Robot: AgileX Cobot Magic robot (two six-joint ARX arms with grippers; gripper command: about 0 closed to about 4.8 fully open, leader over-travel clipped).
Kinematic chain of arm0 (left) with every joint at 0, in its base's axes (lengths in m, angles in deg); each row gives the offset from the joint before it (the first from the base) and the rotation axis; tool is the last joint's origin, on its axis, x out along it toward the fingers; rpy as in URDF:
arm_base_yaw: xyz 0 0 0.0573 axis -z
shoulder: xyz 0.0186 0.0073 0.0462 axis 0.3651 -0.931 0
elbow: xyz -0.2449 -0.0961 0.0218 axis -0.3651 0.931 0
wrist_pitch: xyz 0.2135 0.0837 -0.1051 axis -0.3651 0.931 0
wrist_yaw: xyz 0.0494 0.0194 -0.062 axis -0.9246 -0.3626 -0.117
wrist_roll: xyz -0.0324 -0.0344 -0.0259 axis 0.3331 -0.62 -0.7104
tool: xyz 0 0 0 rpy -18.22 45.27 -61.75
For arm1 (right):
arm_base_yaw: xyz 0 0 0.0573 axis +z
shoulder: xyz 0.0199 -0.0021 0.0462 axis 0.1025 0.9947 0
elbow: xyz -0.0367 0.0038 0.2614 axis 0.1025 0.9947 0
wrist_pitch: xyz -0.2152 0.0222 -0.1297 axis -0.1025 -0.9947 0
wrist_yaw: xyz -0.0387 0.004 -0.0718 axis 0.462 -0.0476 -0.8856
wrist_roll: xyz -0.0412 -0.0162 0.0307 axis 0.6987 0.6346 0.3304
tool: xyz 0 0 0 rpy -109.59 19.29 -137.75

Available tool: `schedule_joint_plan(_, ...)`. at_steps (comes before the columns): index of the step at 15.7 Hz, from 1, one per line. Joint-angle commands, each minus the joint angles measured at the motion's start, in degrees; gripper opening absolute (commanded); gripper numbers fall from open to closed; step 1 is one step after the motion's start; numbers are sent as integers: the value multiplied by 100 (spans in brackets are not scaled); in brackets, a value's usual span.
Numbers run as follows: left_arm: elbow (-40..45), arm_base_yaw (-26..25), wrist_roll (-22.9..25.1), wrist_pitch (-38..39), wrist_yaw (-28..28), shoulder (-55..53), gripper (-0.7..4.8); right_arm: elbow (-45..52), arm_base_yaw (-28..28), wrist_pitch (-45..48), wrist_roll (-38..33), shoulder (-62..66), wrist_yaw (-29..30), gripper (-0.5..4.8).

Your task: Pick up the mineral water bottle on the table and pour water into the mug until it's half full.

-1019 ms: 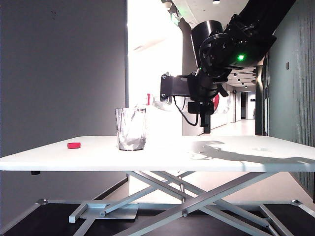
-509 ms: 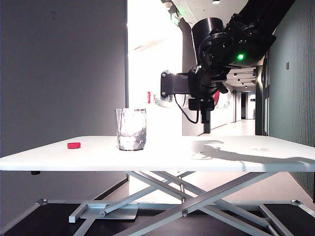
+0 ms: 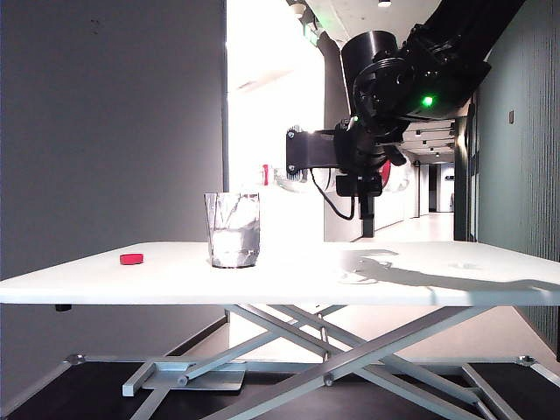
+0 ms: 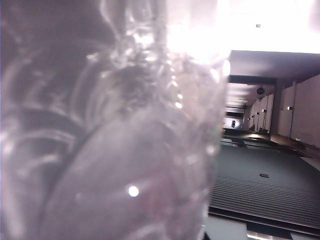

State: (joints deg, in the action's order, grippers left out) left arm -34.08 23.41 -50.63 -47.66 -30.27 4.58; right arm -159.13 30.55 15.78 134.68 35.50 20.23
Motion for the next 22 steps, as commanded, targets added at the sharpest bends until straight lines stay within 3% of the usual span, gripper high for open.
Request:
schedule_joint_plan(1,-13,-4,-22,-70,11,-7,-4,-74,13,402,-24,-98,-33,179)
schedule_joint_plan(3,-13,-4,-22,-70,11,-4,-4,-74,15,398,-136,-98,-24,179)
schedule_joint_plan(5,-13,-4,-22,-70,11,-4,-4,-74,15,396,-776,-98,-4,179)
schedule_joint_plan(11,-13,-4,-22,-70,11,-4,-4,-74,22,264,-3727,-101,640,179)
schedule_joint_plan(13,-13,-4,-22,-70,11,-4,-4,-72,17,201,-5370,-133,988,179)
schedule_joint_plan(15,-13,-4,-22,-68,11,-4,-4,-70,-33,229,-6129,-205,1543,180)
schedule_joint_plan(17,-13,-4,-22,-68,13,-4,-4,-52,-164,450,-6638,-203,2590,180)
schedule_joint_plan(19,-13,-4,-22,-70,11,-4,-4,57,-323,678,-6867,-201,3178,180)
schedule_joint_plan(21,-13,-4,-22,-68,11,-4,-4,317,-597,1113,-7156,-201,3926,180)
schedule_joint_plan(22,-13,-4,-22,-68,11,-4,-4,625,-901,1770,-7764,-195,4454,180)
